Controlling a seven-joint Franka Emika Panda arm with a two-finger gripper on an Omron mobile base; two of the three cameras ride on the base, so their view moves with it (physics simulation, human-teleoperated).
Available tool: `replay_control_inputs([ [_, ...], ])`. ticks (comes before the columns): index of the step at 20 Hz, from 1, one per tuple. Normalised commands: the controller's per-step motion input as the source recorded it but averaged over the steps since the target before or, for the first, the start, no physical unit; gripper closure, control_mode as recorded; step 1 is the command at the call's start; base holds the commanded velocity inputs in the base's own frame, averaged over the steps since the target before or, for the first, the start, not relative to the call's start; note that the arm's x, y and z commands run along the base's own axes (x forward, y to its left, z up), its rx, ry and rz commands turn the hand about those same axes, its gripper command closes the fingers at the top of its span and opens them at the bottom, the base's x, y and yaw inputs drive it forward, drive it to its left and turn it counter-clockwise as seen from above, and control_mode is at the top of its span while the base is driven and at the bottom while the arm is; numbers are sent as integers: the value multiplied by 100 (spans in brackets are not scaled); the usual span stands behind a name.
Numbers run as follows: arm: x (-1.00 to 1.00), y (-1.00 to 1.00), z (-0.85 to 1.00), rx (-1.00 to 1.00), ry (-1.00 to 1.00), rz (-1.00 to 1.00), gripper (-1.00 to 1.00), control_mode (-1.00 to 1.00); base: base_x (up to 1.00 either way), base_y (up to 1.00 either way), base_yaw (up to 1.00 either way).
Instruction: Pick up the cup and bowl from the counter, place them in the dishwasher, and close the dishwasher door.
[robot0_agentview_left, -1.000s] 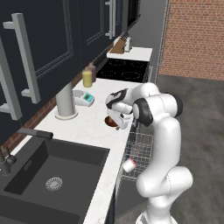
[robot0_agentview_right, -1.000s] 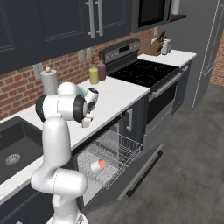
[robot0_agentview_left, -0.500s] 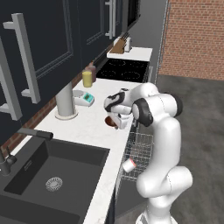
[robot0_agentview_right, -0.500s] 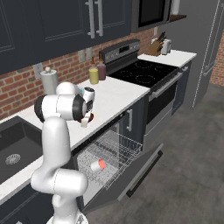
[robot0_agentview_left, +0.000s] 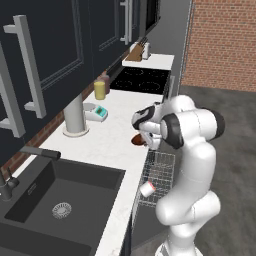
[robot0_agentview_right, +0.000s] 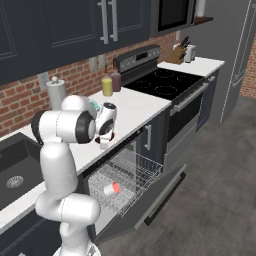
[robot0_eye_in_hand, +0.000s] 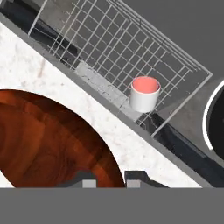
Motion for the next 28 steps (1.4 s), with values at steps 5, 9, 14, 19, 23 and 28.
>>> replay_control_inputs([
  [5,-100,-100,0,3,-14,0,100,-100,0,0,0],
  [9,-100,-100,0,8,-4,0,100,-100,0,0,0],
  [14,-67,-100,-10,8,0,0,100,-100,0,0,0],
  [19,-7,-74,-36,11,0,0,100,-100,0,0,0],
  [23,8,-43,-50,12,0,1,100,-100,0,0,0],
  [28,41,-6,-59,10,2,0,100,-100,0,0,0],
])
